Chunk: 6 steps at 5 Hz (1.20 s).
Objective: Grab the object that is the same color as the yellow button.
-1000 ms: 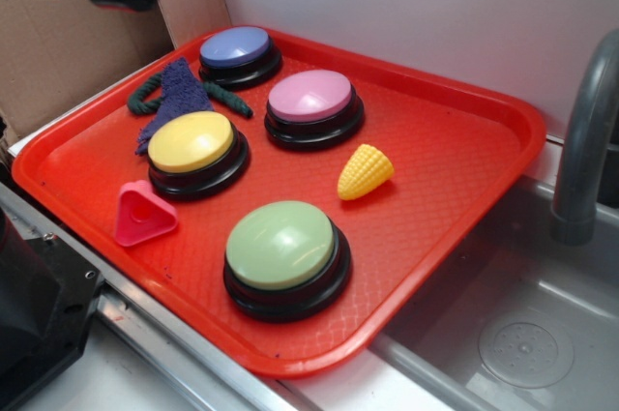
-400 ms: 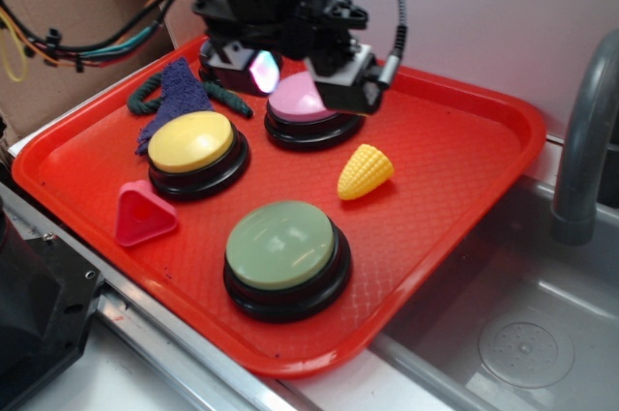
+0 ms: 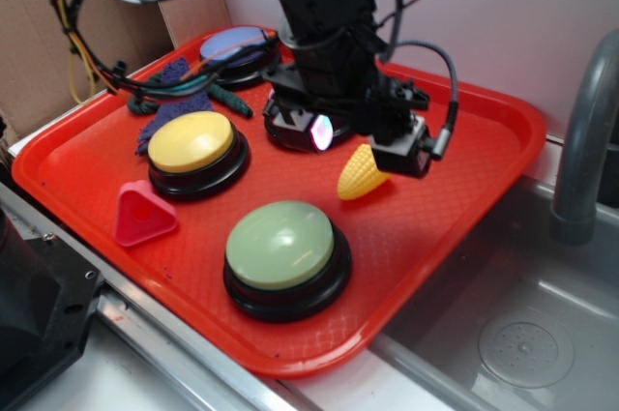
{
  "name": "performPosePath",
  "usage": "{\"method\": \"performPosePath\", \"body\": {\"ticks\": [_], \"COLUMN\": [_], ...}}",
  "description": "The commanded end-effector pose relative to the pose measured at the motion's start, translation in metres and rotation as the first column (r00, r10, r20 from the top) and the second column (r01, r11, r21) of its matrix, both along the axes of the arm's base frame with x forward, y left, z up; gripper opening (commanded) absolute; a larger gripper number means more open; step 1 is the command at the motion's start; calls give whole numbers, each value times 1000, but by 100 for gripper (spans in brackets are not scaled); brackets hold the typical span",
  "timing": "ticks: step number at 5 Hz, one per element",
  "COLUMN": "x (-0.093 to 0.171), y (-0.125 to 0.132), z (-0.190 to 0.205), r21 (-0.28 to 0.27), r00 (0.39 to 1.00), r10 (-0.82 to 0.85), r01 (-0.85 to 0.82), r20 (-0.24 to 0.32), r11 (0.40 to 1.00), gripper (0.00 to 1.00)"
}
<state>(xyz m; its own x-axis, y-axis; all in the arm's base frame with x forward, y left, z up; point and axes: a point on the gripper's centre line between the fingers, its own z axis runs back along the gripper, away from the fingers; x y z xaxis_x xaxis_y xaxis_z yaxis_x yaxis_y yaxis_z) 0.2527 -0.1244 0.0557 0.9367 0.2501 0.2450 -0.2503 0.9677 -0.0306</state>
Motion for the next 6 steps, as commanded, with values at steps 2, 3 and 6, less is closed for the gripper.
{"method": "performPosePath", "body": {"ticks": [2, 3, 6], "x": [18, 15, 17], "y": [3, 4, 28], "z": [-18, -18, 23], "r21": [-38, -39, -83], "r00": [999, 998, 991], "r10": [47, 65, 129], "r01": [-47, -65, -131], "r20": [-7, -3, -27], "r11": [998, 997, 988], "gripper": [100, 0, 0]}}
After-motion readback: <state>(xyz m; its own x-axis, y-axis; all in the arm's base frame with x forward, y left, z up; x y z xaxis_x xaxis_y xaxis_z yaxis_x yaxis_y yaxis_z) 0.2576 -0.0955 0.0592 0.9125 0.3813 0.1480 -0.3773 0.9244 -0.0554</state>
